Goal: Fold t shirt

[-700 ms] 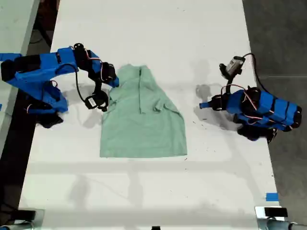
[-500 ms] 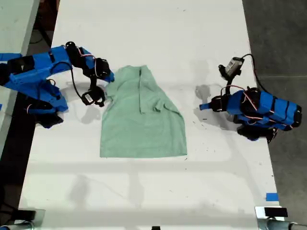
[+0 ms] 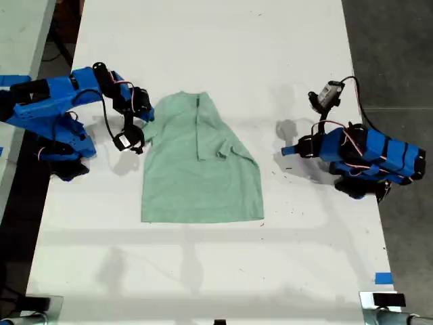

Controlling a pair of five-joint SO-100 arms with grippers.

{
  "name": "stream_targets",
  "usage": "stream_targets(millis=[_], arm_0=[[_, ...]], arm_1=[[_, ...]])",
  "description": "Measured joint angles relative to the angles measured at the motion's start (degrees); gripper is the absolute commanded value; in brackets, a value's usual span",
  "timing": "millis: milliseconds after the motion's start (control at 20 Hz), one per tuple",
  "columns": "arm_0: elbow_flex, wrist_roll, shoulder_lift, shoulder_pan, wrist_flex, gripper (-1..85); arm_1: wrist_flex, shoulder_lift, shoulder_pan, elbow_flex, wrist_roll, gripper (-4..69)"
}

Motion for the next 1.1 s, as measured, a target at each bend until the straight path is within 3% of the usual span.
stream_targets(millis=[200,550,700,950,1100], arm_0=[[-12.0,0.0,-4.1,3.0,5.2,-0.3],[-25.6,-0.6,-20.1,16.4,2.2,-0.3],[-37.2,0.4,-36.8,21.6,1.8,17.8],[-56.6,3.5,-53.7,24.3,8.1,17.7],[-57.0,2.4,-45.0,22.0,13.8,4.7]], arm_1=[[0.0,0.0,0.0,0.0,0.0,1.6],[0.0,0.0,0.0,0.0,0.0,1.6],[0.0,0.0,0.0,0.0,0.0,1.6],[0.0,0.0,0.0,0.0,0.0,1.6],[0.0,0.0,0.0,0.0,0.0,1.6]])
